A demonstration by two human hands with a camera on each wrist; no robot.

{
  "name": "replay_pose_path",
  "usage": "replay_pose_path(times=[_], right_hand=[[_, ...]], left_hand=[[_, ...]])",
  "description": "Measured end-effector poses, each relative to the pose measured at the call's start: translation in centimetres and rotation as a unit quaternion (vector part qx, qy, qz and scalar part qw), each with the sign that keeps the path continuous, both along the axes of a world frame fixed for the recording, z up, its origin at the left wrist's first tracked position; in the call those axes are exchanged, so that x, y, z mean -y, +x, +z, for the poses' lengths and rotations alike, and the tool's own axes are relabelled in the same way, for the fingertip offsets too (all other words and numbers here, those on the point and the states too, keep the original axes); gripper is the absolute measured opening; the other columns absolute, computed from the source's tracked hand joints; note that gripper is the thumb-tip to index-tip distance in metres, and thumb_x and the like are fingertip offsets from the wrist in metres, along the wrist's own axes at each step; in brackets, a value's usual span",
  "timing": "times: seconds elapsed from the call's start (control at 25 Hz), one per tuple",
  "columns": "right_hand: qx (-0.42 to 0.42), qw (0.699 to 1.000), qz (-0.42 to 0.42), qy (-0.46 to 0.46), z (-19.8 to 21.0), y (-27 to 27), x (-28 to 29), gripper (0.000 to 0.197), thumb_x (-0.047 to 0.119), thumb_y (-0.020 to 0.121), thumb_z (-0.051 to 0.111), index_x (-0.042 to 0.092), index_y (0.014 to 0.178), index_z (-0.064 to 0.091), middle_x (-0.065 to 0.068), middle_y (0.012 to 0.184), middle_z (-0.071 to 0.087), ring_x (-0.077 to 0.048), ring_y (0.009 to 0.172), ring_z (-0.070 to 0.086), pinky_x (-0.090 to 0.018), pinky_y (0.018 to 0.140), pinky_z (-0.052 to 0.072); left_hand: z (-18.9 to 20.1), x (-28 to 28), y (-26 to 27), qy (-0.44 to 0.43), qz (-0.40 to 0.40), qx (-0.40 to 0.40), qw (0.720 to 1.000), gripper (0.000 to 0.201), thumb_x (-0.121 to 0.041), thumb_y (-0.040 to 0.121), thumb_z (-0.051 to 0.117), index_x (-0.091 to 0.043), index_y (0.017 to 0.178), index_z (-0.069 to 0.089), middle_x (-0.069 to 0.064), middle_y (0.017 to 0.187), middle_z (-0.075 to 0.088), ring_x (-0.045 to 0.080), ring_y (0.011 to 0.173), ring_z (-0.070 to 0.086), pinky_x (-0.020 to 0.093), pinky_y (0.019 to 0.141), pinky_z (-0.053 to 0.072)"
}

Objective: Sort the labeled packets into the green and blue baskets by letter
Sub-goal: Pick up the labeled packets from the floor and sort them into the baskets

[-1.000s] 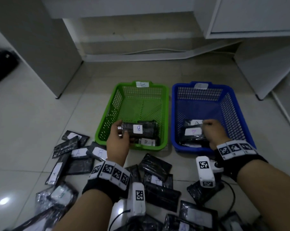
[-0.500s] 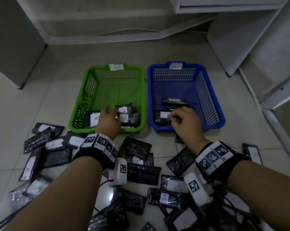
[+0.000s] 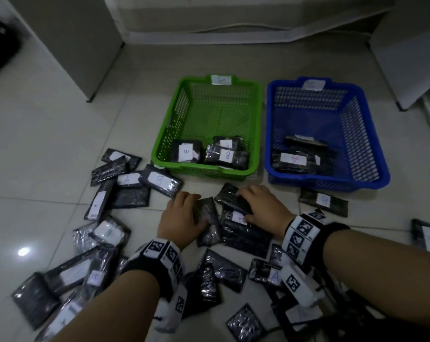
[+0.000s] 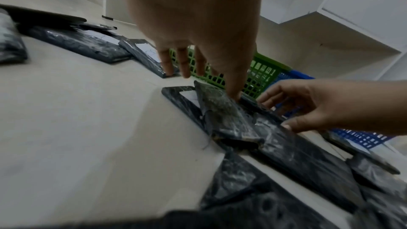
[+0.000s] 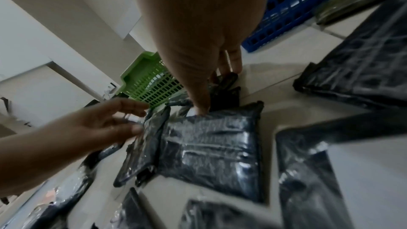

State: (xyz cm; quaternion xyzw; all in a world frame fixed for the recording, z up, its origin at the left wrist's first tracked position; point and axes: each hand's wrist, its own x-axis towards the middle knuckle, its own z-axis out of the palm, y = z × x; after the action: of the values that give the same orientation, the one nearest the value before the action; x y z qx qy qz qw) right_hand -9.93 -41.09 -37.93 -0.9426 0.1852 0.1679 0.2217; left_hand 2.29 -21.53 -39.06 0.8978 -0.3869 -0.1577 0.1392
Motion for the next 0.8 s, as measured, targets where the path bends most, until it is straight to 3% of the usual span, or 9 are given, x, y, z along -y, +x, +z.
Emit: replay_pose_path(times=[0.08,0.16,0.24,0.36,0.48,0.56,0.64,0.72,0.8], right_hand=[[0.007,1.0,-0.014,0.013,1.2,0.6,-0.2,0.05,0.014,0.086,0.056,0.018,0.134,0.043,-0.01,0.13,0.049,-0.03,0.12,0.045,-0.04,0.096,0.045],[0.045,0.996,-0.063,0.055,3.0,0.7,-0.4,0.038,0.012,0.087,0.052,0.018,0.125,0.055,-0.01,0.114,0.063,-0.026,0.099,0.059,-0.035,0.08,0.051],[0.1,0.981,-0.124,0.113,4.6,0.8,-0.6,0.032,0.012,0.086,0.054,0.02,0.116,0.062,-0.005,0.098,0.068,-0.021,0.081,0.063,-0.031,0.07,0.051],[0.167,0.912,-0.235,0.292,6.2,1.7,-0.2,0.03,0.007,0.089,0.055,0.014,0.118,0.062,0.001,0.087,0.065,-0.016,0.07,0.062,-0.032,0.065,0.054],[0.208,0.843,-0.29,0.401,7.2,2.4,0.7,0.028,0.007,0.092,0.052,0.013,0.118,0.063,-0.009,0.092,0.065,-0.018,0.068,0.059,-0.027,0.053,0.053],[0.229,0.827,-0.303,0.415,7.8,2.6,1.4,0.025,0.009,0.094,0.05,0.026,0.105,0.065,-0.013,0.095,0.065,-0.025,0.066,0.058,-0.027,0.045,0.052],[0.254,0.806,-0.328,0.423,8.3,2.9,2.1,0.022,0.011,0.095,0.048,0.026,0.103,0.063,-0.005,0.095,0.064,-0.024,0.063,0.06,-0.029,0.043,0.052],[0.282,0.774,-0.366,0.434,8.5,3.5,2.8,0.021,0.012,0.097,0.046,0.019,0.11,0.06,-0.005,0.099,0.062,-0.022,0.068,0.063,-0.033,0.044,0.055],[0.305,0.754,-0.392,0.431,8.1,4.1,3.9,0.023,0.015,0.097,0.045,0.016,0.116,0.06,-0.009,0.109,0.06,-0.025,0.076,0.066,-0.034,0.044,0.057]], left_hand=[[-0.4,-0.3,-0.8,0.043,0.029,-0.043,0.998,0.08,-0.051,0.075,0.067,-0.021,0.141,0.034,0.002,0.137,0.037,0.029,0.122,0.039,0.04,0.099,0.041],[-0.8,0.0,-1.5,0.059,0.056,-0.047,0.996,0.093,-0.052,0.074,0.069,-0.02,0.147,0.021,0.002,0.145,0.031,0.029,0.128,0.033,0.039,0.105,0.035],[-0.7,0.4,-1.6,0.071,0.067,-0.02,0.995,0.097,-0.053,0.073,0.069,-0.019,0.149,0.018,0.001,0.147,0.031,0.029,0.129,0.032,0.037,0.105,0.034],[-0.1,0.5,-1.1,0.071,0.049,0.023,0.996,0.093,-0.049,0.069,0.073,-0.022,0.146,0.027,0.003,0.138,0.039,0.029,0.121,0.036,0.035,0.1,0.035],[0.5,0.7,0.0,-0.039,0.09,-0.115,0.989,0.059,-0.029,0.067,0.08,-0.02,0.121,0.058,0.006,0.112,0.054,0.026,0.105,0.054,0.033,0.09,0.045],[2.1,0.8,1.4,-0.121,0.123,-0.273,0.946,0.025,-0.016,0.074,0.077,-0.019,0.095,0.065,0.004,0.085,0.063,0.017,0.074,0.065,0.035,0.07,0.055],[4.6,0.9,3.0,-0.158,0.095,-0.411,0.893,0.015,-0.005,0.08,0.07,-0.014,0.089,0.062,0.005,0.074,0.065,0.011,0.056,0.064,0.031,0.054,0.051],[7.1,0.8,4.6,-0.201,0.064,-0.509,0.835,0.018,0.003,0.077,0.069,-0.009,0.089,0.063,0.01,0.084,0.068,0.018,0.071,0.069,0.031,0.066,0.056],[8.7,0.8,5.9,-0.261,0.05,-0.539,0.799,0.015,0.002,0.071,0.074,-0.006,0.08,0.066,0.006,0.092,0.067,0.022,0.083,0.068,0.029,0.075,0.058]])
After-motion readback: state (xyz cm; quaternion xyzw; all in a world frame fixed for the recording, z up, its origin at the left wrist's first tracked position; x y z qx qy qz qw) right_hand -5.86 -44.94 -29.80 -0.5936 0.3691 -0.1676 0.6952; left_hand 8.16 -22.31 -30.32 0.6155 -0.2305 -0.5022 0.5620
